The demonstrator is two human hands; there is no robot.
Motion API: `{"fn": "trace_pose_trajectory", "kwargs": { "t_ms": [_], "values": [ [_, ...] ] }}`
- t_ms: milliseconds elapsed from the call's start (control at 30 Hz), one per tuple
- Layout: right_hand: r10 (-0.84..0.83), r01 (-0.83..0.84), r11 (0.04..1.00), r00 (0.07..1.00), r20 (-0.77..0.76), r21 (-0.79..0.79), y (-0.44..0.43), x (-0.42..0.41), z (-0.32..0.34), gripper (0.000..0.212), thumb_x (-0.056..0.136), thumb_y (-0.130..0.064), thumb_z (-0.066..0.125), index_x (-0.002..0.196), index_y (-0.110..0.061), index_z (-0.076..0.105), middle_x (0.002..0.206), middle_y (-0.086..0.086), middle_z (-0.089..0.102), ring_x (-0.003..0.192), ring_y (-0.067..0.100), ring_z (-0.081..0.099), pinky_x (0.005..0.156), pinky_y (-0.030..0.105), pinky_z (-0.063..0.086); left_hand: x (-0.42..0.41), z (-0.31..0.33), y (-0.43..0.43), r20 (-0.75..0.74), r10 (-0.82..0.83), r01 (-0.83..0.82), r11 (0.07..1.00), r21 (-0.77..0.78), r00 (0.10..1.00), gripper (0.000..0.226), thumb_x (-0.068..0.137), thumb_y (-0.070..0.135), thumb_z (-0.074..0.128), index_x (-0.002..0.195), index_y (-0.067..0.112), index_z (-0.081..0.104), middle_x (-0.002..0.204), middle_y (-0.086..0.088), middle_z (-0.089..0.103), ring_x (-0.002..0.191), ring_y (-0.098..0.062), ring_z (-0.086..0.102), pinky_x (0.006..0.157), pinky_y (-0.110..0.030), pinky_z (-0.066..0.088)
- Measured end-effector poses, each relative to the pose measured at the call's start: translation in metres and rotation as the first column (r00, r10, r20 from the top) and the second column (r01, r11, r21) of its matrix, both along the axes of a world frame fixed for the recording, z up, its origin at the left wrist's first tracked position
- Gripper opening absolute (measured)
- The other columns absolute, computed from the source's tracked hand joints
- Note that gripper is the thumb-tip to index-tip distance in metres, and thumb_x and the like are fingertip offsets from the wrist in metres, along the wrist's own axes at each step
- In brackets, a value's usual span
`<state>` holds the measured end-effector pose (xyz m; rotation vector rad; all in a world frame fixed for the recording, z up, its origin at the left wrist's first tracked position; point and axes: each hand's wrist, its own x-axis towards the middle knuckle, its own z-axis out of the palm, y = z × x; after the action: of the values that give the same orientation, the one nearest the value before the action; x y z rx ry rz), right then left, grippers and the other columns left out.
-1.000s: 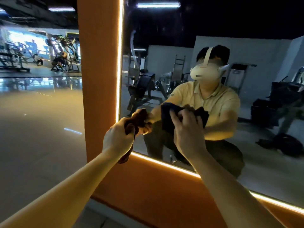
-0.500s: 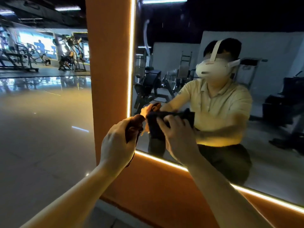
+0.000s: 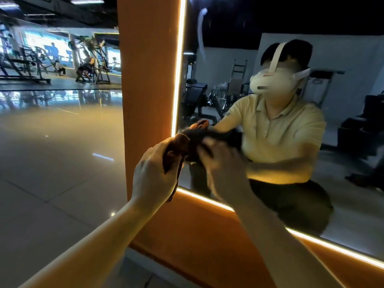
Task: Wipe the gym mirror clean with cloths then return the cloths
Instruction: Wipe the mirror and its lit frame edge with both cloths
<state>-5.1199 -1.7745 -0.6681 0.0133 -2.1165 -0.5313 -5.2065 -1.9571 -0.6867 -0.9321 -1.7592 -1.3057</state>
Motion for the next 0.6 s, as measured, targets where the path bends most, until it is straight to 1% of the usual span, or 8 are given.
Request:
{"fn": "trace_pose_trajectory", "kwargs": {
  "t_ms": [67, 133, 233, 300, 367, 433, 500, 600],
  "values": [
    [-0.079, 0.054, 0.992, 0.971, -0.228, -0.114, 0.009, 0.001, 0.036, 0.049, 0.103, -0.021, 0.048, 0.152, -0.013, 0.049, 0.163, 0.014, 0.035, 0.145, 0.033, 0.036, 0.115, 0.044, 0.030, -0.002, 0.001, -0.004, -0.051, 0.013, -0.012, 1.000, 0.007, 0.999, 0.036, 0.100, 0.031, 0.069, 0.133, 0.020, 0.060, 0.116, 0.029, 0.055, 0.107, 0.011, 0.050, 0.092, 0.001, 0.038],
    [-0.117, 0.085, 0.983, 0.973, -0.200, -0.163, 0.008, 0.003, 0.037, 0.056, 0.109, -0.029, 0.037, 0.161, -0.010, 0.033, 0.172, 0.012, 0.018, 0.157, 0.033, 0.020, 0.128, 0.048, 0.017, -0.006, 0.002, -0.009, -0.019, 0.016, -0.016, 1.000, 0.021, 1.000, 0.034, 0.100, 0.029, 0.067, 0.132, 0.020, 0.060, 0.117, 0.025, 0.058, 0.105, 0.010, 0.053, 0.094, 0.001, 0.038],
    [-0.034, 0.042, 0.998, 0.988, 0.148, -0.049, -0.013, 0.011, -0.002, 0.063, 0.103, -0.031, 0.055, 0.160, -0.013, 0.037, 0.169, 0.010, 0.032, 0.157, 0.028, 0.025, 0.129, 0.044, 0.015, -0.007, 0.001, -0.014, 0.069, -0.045, 0.042, 0.998, 0.046, 0.997, 0.029, 0.097, 0.033, 0.065, 0.123, 0.020, 0.062, 0.109, 0.020, 0.064, 0.099, 0.006, 0.062, 0.087, -0.007, 0.046],
    [-0.030, 0.022, 0.999, 0.917, 0.397, 0.025, -0.023, 0.017, -0.019, 0.064, 0.102, -0.030, 0.054, 0.162, -0.021, 0.036, 0.168, 0.000, 0.035, 0.153, 0.023, 0.036, 0.128, 0.038, 0.022, -0.004, 0.001, -0.014, 0.181, -0.217, 0.210, 0.976, 0.056, 0.959, 0.022, 0.096, 0.033, 0.064, 0.115, 0.021, 0.061, 0.100, 0.016, 0.068, 0.093, -0.007, 0.069, 0.080, -0.021, 0.056],
    [0.136, -0.044, 0.978, 0.872, 0.469, -0.203, -0.023, 0.022, -0.014, 0.060, 0.104, -0.016, 0.046, 0.162, -0.021, 0.034, 0.167, -0.002, 0.036, 0.148, 0.023, 0.042, 0.125, 0.038, 0.026, 0.004, 0.001, -0.010, 0.341, -0.461, 0.454, 0.885, 0.105, 0.819, 0.017, 0.097, 0.030, 0.062, 0.112, 0.022, 0.062, 0.097, 0.005, 0.073, 0.089, -0.019, 0.073, 0.071, -0.029, 0.060],
    [0.414, -0.156, 0.793, 0.848, 0.333, -0.589, -0.027, 0.029, -0.001, 0.048, 0.106, -0.007, 0.044, 0.154, -0.016, 0.047, 0.154, 0.001, 0.052, 0.142, 0.020, 0.047, 0.119, 0.039, 0.035, 0.012, 0.001, -0.002, 0.412, -0.609, 0.597, 0.783, 0.175, 0.678, 0.022, 0.098, 0.029, 0.061, 0.118, 0.019, 0.062, 0.104, 0.000, 0.074, 0.096, -0.022, 0.074, 0.078, -0.027, 0.060],
    [0.607, -0.238, 0.435, 0.790, 0.087, -0.868, -0.033, 0.039, 0.008, 0.038, 0.110, -0.007, 0.042, 0.144, -0.016, 0.057, 0.138, 0.001, 0.063, 0.133, 0.015, 0.056, 0.114, 0.041, 0.045, 0.020, 0.005, 0.009, 0.451, -0.695, 0.657, 0.704, 0.269, 0.560, 0.036, 0.096, 0.036, 0.064, 0.125, 0.016, 0.061, 0.112, -0.007, 0.073, 0.106, -0.026, 0.073, 0.085, -0.032, 0.060],
    [0.612, -0.218, 0.045, 0.777, -0.146, -0.975, -0.042, 0.046, 0.016, 0.044, 0.110, -0.007, 0.037, 0.145, -0.028, 0.055, 0.136, -0.001, 0.063, 0.129, 0.012, 0.060, 0.107, 0.035, 0.052, 0.028, 0.009, 0.025, 0.419, -0.728, 0.657, 0.679, 0.328, 0.543, 0.040, 0.091, 0.047, 0.066, 0.125, 0.027, 0.065, 0.122, -0.006, 0.066, 0.114, -0.030, 0.069, 0.096, -0.045, 0.059]
  ]
}}
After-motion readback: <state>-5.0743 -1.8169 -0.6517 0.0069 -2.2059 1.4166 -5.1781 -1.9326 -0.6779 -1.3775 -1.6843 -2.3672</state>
